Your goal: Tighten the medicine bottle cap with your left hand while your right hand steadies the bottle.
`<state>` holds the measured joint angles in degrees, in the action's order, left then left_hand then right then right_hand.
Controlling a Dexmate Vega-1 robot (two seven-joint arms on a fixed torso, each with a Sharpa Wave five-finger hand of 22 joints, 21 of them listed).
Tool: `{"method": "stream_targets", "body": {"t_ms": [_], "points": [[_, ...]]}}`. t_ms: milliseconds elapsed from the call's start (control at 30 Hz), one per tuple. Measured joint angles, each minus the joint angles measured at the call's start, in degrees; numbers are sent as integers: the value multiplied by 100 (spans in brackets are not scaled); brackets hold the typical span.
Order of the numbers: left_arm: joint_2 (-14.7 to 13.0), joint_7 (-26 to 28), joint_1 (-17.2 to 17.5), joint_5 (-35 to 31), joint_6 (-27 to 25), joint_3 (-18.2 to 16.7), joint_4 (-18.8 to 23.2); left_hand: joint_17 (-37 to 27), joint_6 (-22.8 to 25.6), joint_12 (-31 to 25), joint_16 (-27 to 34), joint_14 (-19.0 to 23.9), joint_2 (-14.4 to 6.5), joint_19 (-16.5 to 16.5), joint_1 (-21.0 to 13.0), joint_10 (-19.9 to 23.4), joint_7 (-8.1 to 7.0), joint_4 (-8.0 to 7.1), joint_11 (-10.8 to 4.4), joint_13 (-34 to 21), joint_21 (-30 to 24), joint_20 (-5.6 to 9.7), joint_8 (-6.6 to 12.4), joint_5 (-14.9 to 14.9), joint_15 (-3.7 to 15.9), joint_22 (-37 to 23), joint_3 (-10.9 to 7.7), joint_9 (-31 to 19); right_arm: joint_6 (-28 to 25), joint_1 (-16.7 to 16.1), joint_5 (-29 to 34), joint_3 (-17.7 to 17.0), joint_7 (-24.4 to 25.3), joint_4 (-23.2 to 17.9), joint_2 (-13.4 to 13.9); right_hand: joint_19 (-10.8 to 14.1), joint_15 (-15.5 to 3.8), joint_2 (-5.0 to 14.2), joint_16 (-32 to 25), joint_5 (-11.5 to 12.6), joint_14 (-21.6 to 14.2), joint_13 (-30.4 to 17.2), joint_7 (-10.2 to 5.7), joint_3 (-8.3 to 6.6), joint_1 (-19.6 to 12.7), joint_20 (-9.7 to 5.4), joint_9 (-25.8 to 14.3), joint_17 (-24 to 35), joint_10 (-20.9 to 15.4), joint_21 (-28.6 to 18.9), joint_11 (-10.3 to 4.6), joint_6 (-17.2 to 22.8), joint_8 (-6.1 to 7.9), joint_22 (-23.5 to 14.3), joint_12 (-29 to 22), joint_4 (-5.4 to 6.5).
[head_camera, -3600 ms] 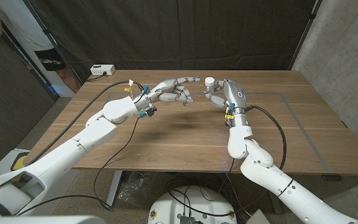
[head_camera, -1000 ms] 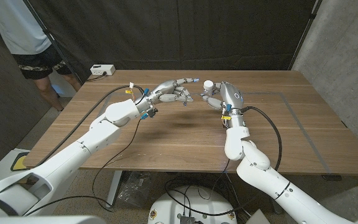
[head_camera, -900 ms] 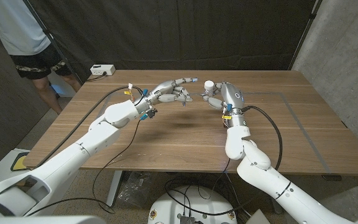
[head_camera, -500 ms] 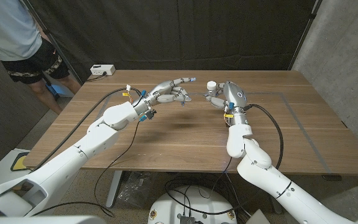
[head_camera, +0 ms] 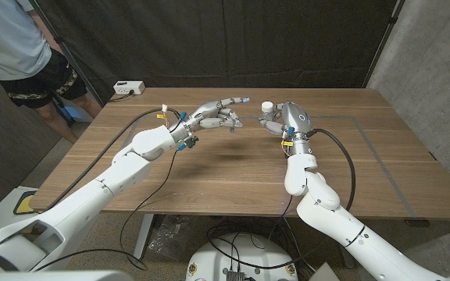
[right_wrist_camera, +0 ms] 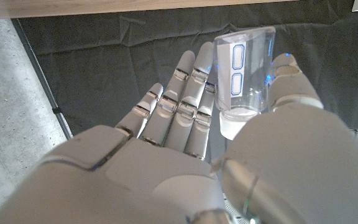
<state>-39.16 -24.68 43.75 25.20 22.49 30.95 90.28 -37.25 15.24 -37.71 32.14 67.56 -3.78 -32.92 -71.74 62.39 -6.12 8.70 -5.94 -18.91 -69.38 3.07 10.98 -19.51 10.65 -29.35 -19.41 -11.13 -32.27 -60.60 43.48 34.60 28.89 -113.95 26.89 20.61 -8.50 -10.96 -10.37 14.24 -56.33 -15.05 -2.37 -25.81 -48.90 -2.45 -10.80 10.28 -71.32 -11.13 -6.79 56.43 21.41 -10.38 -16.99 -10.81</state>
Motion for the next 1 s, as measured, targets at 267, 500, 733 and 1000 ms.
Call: {"method": "stream_targets", "body": {"t_ms": [267,500,733,1000], "points": [[118,-314,-217,53,-87,137,-220,-34,-21,-1,0,-1,22,0,22,0,-20,1,0,0,-56,0,0,0,0,41,-47,0,-54,87,40,63,-40,93,-52,0,0,0,0,40,0,0,0,0,0,0,-2,0,0,-35,0,0,-26,0,0,0],[197,-479,-333,80,-108,187,-373,-60,-21,-2,-44,-1,23,43,23,0,-20,-14,0,-1,-98,0,0,1,-1,68,-66,0,-49,152,60,109,-33,173,-99,1,0,0,0,62,0,0,-2,0,0,0,-2,-1,0,-35,0,1,-28,0,0,0],[263,-604,-418,103,-109,205,-508,-87,-19,-3,-44,-1,23,62,23,0,-19,7,0,-1,-140,0,0,-23,-1,95,-88,0,-25,207,65,137,13,227,-144,23,-2,0,0,62,-2,-26,-10,1,0,-22,8,-1,-1,-35,1,10,-45,-1,2,1],[312,-707,-480,124,-85,209,-625,-113,1,-62,-44,30,53,62,53,0,1,7,0,-2,-183,-1,0,-23,-31,147,-134,0,-8,254,73,153,57,256,-186,23,-27,0,0,62,-31,-27,-16,2,0,-22,-2,-1,-1,-35,1,17,-80,-1,-21,2]]}}
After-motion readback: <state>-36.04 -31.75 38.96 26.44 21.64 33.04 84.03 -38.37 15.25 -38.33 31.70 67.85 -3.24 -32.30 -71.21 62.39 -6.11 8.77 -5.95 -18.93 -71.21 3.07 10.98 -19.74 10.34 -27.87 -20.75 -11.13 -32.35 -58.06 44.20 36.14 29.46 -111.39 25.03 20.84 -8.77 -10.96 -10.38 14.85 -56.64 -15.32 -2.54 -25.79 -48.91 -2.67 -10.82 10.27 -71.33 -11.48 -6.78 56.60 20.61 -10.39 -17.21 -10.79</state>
